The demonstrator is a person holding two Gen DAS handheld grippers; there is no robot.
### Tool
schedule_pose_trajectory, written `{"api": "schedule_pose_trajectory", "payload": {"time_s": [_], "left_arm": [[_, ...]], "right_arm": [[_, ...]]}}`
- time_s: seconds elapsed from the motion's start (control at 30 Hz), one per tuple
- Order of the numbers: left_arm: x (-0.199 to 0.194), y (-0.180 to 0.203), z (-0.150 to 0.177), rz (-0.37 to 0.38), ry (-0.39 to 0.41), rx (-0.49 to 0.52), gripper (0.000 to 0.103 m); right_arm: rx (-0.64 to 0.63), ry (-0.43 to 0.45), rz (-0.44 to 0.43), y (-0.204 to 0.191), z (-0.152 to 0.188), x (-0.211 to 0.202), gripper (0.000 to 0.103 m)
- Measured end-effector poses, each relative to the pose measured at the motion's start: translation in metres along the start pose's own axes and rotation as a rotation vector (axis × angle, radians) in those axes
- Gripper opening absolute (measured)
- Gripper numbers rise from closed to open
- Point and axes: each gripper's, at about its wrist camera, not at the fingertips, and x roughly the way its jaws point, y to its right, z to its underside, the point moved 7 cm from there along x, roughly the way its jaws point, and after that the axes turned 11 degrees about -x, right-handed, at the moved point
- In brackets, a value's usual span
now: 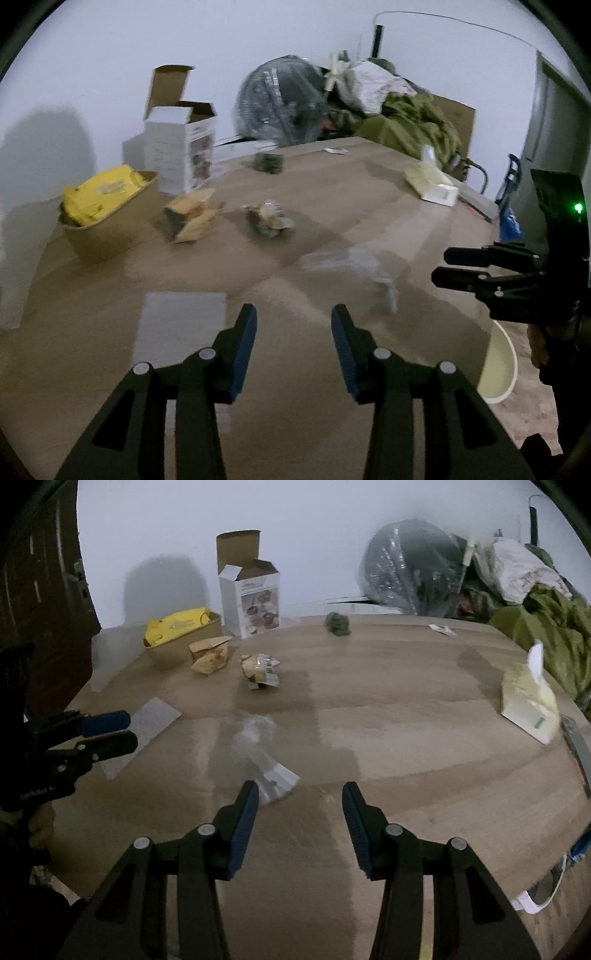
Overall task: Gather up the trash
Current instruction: 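Move both grippers back over the table toward the remaining trash, then grasp the small clear wrapper with the right gripper while the left grasps the bubble-wrap sheet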
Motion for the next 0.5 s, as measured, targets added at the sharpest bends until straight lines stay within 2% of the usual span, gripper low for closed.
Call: {"api": "schedule_pose_trajectory", "payload": {"time_s": [0.17, 0.33, 0.5], "left_arm": [[0.002, -0.027, -0.003, -0.059, 0.002, -0.049, 0.053], [0.006, -0.053, -0.003, -0.124, -0.010, -0.104, 0.055], [0.019, -0.065, 0.007, -0.184, -0.066, -0.108, 0.055]], "right_arm": [[-0.016, 0.000, -0.038, -0.005, -0.013, 0.019, 0.045], [-0.016, 0.016, -0.091, -0.010, -0.028, 0.034, 0.045], [-0.023, 0.030, -0.140, -0.017, -0.039, 0.045, 0.045]]}}
